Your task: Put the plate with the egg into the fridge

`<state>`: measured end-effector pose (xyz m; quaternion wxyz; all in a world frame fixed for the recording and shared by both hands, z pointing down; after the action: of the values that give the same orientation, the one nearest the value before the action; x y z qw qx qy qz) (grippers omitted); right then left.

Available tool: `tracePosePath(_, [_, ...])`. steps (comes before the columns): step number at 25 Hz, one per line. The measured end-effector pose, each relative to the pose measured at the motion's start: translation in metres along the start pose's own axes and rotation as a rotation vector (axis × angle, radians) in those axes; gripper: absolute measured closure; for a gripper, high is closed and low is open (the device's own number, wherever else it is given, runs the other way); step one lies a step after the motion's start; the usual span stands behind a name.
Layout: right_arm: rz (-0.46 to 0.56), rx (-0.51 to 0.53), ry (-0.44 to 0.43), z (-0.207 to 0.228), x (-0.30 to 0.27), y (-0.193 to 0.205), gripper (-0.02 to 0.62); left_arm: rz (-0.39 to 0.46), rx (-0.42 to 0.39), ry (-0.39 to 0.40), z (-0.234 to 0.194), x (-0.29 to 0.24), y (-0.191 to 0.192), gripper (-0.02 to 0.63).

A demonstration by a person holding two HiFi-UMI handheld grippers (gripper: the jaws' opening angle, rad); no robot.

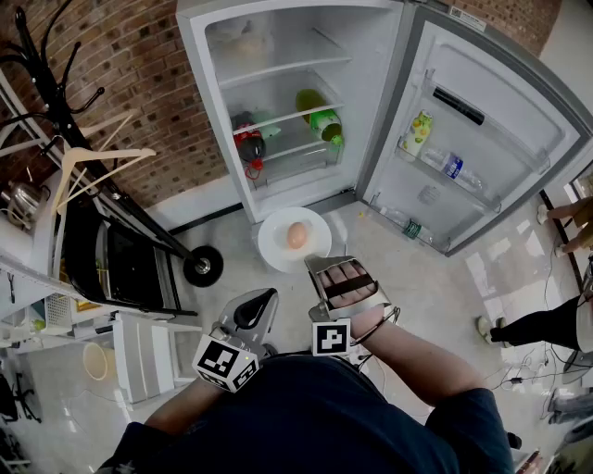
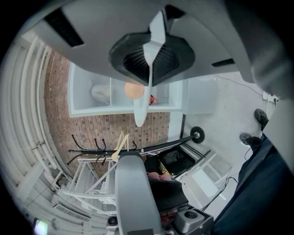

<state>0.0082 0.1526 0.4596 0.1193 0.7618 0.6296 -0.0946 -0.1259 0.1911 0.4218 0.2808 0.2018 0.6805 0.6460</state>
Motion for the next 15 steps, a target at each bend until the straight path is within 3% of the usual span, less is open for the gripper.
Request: tracePosePath(15, [0.012, 0.001, 0.022, 0.0075, -0.0055, 0.0074, 0.577, -0.006, -0.005, -0.001, 0.0023, -0.0079, 0.0002, 0.614])
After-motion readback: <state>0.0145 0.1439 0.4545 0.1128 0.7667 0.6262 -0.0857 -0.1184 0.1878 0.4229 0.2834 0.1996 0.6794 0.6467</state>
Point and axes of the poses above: the fingertips, and each gripper's own axes: x backward along the fingers, z to its right, y out of its underside, the point moved 8 cm from there along x, backward along the fingers, and after that the axes turned 5 degrees about -x, right-handed, at the moved point
